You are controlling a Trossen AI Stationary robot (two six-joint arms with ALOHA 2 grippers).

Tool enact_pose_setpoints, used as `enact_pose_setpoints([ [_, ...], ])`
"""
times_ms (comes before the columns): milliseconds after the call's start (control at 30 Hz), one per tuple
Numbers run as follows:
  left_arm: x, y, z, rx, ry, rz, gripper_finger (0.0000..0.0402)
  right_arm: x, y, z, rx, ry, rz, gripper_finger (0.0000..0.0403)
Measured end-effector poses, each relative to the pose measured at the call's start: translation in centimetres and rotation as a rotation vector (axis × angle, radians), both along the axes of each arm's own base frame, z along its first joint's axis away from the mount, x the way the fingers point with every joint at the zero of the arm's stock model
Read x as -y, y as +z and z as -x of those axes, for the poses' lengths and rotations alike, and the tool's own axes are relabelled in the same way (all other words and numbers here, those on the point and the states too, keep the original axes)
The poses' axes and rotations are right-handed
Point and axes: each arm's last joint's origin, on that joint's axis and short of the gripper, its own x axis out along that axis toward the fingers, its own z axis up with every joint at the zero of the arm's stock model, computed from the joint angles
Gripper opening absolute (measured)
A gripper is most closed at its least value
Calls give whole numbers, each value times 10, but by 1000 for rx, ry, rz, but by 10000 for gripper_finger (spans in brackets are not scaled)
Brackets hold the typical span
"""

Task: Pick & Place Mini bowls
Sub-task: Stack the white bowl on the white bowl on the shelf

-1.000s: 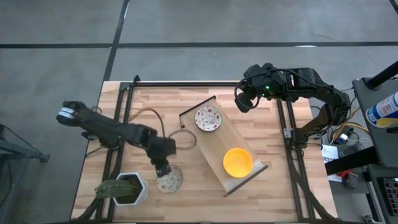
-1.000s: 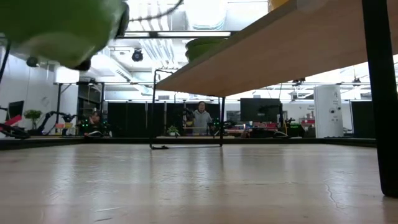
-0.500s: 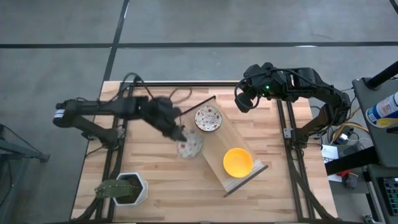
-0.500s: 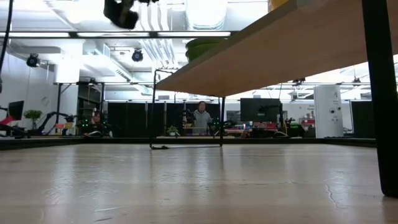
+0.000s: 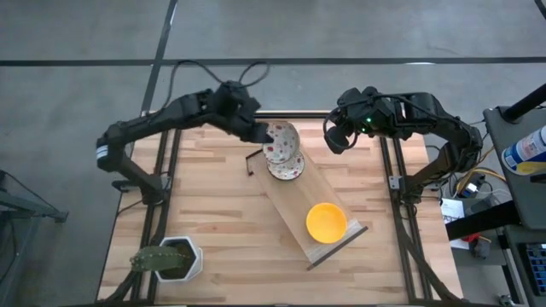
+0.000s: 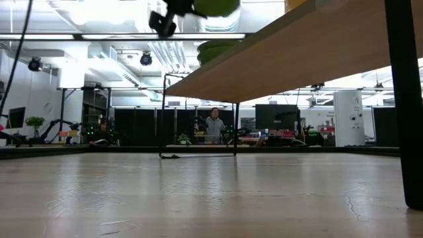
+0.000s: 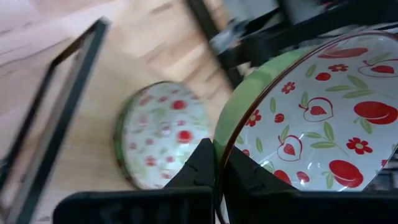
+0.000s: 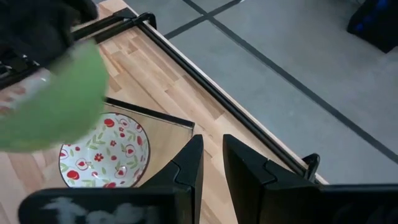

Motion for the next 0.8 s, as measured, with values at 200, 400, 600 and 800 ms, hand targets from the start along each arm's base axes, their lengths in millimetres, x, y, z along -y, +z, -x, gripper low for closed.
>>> enact_pose_setpoints([
  [200,-10,-21,-26,-180,-24,11,7,0,0,4,-15,-3,-2,57],
  [400,-18,-22,-48,-229,-37,2,7,0,-1,5,-32,-3,-3,57],
  [600,-20,-26,-57,-365,-74,1,7,0,-2,6,-48,-11,6,57],
  [800,-18,-31,-61,-442,-83,-41,7,0,-4,8,-74,-19,14,57],
])
